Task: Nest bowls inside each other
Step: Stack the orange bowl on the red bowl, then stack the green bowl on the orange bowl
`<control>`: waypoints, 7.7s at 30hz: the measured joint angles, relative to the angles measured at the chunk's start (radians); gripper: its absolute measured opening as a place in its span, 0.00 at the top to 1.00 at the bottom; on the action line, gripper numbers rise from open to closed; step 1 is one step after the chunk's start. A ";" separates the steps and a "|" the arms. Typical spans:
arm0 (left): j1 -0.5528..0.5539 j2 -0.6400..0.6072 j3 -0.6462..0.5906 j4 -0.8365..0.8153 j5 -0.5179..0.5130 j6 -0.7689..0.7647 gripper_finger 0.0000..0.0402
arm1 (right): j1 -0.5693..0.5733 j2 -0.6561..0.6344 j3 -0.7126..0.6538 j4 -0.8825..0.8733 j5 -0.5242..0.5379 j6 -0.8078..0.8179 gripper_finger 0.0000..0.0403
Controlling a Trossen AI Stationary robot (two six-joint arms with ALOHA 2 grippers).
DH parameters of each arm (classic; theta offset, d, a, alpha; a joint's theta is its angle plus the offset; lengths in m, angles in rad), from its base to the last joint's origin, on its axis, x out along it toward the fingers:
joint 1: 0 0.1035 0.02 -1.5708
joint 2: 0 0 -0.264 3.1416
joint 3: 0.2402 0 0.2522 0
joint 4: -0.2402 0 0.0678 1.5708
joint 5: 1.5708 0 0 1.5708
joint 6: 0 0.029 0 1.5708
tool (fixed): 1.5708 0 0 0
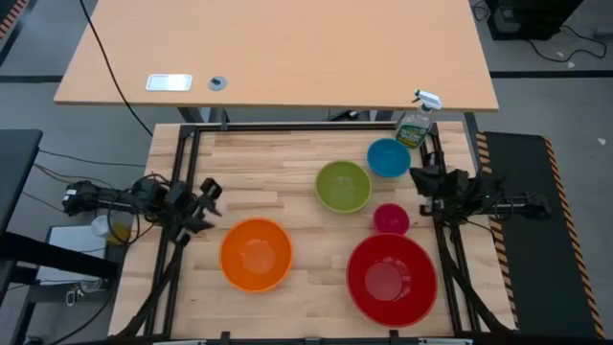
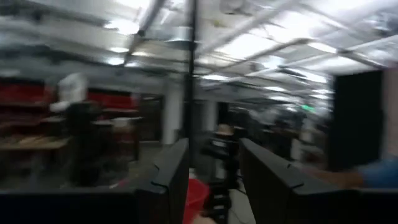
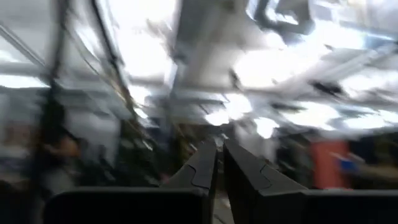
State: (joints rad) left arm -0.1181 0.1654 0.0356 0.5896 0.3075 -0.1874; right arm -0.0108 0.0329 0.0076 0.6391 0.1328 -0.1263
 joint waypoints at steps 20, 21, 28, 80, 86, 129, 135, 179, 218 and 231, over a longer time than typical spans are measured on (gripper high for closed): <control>0.001 0.062 0.255 -0.562 -0.370 -0.043 0.61 | 0.008 0.052 0.039 0.037 -0.210 0.439 0.90; 0.001 0.076 0.283 -0.598 -0.380 -0.038 0.61 | 0.009 0.091 0.060 0.031 -0.184 0.446 0.90; 0.001 0.173 0.453 -0.899 -0.508 -0.039 0.55 | 0.023 0.580 0.339 -0.062 -0.030 0.446 0.90; 0.003 0.372 0.489 -0.690 -0.532 0.151 0.52 | 0.167 2.001 1.682 -1.291 0.046 0.788 0.59; 0.004 0.376 0.489 -0.661 -0.543 0.155 0.52 | 0.229 2.127 2.013 -1.600 0.183 0.794 0.59; 0.004 0.357 0.489 -0.696 -0.549 0.148 0.52 | 0.193 2.428 2.320 -1.679 -0.007 0.825 0.69; 0.003 0.357 0.489 -0.696 -0.549 0.150 0.52 | 0.187 2.429 2.324 -1.683 -0.061 0.774 0.94; 0.002 0.175 0.489 -0.842 -0.519 0.040 0.52 | 0.513 1.507 1.658 -2.205 0.056 1.101 0.92; 0.002 0.183 0.489 -0.835 -0.520 0.045 0.52 | 0.327 1.339 1.170 -2.020 0.143 1.563 0.57; 0.003 0.228 0.488 -0.818 -0.520 0.066 0.52 | 0.004 1.339 1.027 -1.763 0.210 1.329 0.41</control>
State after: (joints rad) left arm -0.1154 0.3935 0.5240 -0.2286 -0.2123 -0.1212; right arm -0.0070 1.3724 1.0349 -1.1235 0.3425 1.2031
